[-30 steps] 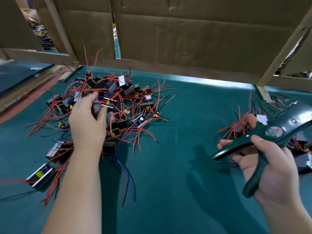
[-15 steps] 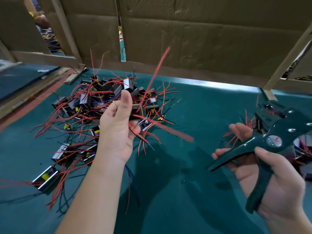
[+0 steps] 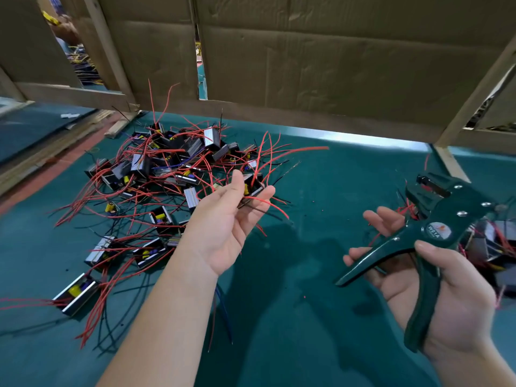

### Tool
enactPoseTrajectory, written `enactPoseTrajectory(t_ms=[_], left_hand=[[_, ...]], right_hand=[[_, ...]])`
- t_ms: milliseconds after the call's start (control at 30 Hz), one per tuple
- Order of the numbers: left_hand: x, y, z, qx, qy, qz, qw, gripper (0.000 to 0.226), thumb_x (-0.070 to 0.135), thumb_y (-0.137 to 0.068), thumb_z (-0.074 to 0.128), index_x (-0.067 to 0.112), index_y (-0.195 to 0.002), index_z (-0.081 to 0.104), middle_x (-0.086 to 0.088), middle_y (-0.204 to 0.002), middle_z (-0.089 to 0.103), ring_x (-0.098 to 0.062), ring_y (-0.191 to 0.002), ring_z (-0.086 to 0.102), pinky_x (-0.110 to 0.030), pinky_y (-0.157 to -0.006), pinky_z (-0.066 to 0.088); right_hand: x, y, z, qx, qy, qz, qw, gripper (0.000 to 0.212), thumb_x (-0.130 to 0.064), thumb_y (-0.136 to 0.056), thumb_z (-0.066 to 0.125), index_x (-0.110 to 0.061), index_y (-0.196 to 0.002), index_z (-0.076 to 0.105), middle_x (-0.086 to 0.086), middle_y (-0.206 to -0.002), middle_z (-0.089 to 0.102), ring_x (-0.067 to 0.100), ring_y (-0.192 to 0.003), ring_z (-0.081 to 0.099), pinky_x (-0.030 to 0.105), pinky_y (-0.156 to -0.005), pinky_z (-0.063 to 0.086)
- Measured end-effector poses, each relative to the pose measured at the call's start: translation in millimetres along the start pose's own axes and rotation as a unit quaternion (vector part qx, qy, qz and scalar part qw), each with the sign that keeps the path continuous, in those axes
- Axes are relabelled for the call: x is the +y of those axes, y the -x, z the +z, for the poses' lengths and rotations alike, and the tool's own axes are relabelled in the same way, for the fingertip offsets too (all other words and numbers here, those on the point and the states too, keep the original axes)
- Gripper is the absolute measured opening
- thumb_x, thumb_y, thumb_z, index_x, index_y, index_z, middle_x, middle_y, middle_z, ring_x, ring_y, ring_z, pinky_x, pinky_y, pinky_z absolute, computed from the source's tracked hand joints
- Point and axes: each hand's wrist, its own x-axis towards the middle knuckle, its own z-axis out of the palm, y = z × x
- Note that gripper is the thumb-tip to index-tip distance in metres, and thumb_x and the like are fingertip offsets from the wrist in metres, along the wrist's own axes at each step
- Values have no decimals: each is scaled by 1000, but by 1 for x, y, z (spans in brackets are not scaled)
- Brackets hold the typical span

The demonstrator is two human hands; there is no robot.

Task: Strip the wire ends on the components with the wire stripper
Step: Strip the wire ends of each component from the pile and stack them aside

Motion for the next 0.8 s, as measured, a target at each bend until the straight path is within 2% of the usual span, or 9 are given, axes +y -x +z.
enactPoseTrajectory(t_ms=[67, 133, 200, 267, 367, 467, 600, 733, 800], left_hand=[[-1, 1, -1, -13, 14, -19, 1000, 29, 30, -99, 46, 3, -104, 57, -12, -85, 74, -16, -76, 73, -18, -53, 54], [-4, 1, -1, -14, -4, -26, 1000, 26, 31, -102, 41, 12, -114, 55, -11, -87, 74, -13, -61, 68, -19, -46, 50], [-7, -1, -2, -15, -35, -15, 999, 22, 33, -96, 50, 18, -112, 54, -8, -90, 74, -8, -50, 49, -16, -42, 40], [-8, -1, 0, -23, -20, -4, 1000, 29, 32, -81, 62, 13, -104, 59, -7, -93, 74, -5, -52, 42, -13, -45, 40], [-9, -2, 3, -24, 59, -9, 998, 24, 21, -67, 67, 10, -88, 69, -2, -87, 75, -1, -62, 63, -12, -55, 50], [-11, 0, 6, -30, 101, -29, 994, 18, 17, -65, 67, 8, -81, 70, -4, -84, 74, -5, -69, 70, -12, -56, 53], [-13, 5, 11, -27, 50, -38, 998, 27, 20, -62, 67, 7, -85, 60, -1, -70, 72, -6, -63, 70, -12, -50, 52], [-15, 8, 13, -33, -15, -16, 999, 3, 18, -61, 71, 17, -61, 69, 0, -66, 69, -6, -57, 67, -14, -49, 52], [-16, 9, 13, -55, -31, -4, 998, 7, 18, -61, 71, 17, -66, 76, 1, -68, 70, -6, -59, 67, -15, -52, 53]], right_hand=[[-1, 0, 0, -3, -2, 13, 1000, 74, -34, -54, 76, -3, -119, 61, 19, -134, 56, 36, -75, 68, 49, -73, 57], [-1, -1, 0, -2, -2, 21, 1000, 77, -37, -47, 80, -5, -116, 65, 18, -133, 57, 37, -76, 68, 49, -74, 57], [-1, -2, -1, -6, -6, 28, 1000, 73, -37, -47, 79, -6, -113, 68, 19, -132, 57, 36, -76, 68, 48, -74, 58], [0, -3, -1, -11, -13, 36, 999, 74, -37, -48, 79, -6, -114, 68, 20, -132, 57, 36, -76, 68, 47, -73, 58], [0, -3, 2, -20, -15, 43, 999, 72, -36, -49, 78, -5, -113, 68, 23, -128, 59, 36, -75, 68, 46, -70, 58], [1, -2, 4, -32, -14, 58, 998, 71, -36, -49, 81, -5, -112, 69, 27, -120, 62, 38, -74, 67, 47, -70, 57], [2, -1, 8, -62, -34, 103, 992, 75, -34, -48, 84, -3, -115, 67, 33, -99, 65, 40, -74, 66, 49, -70, 57], [4, 2, 13, -112, -46, 168, 978, 74, -33, -52, 84, 0, -116, 65, 31, -90, 65, 40, -73, 65, 50, -70, 55], [6, 3, 16, -131, -51, 196, 970, 74, -32, -53, 84, 0, -117, 64, 30, -90, 65, 40, -73, 65, 51, -71, 55]])
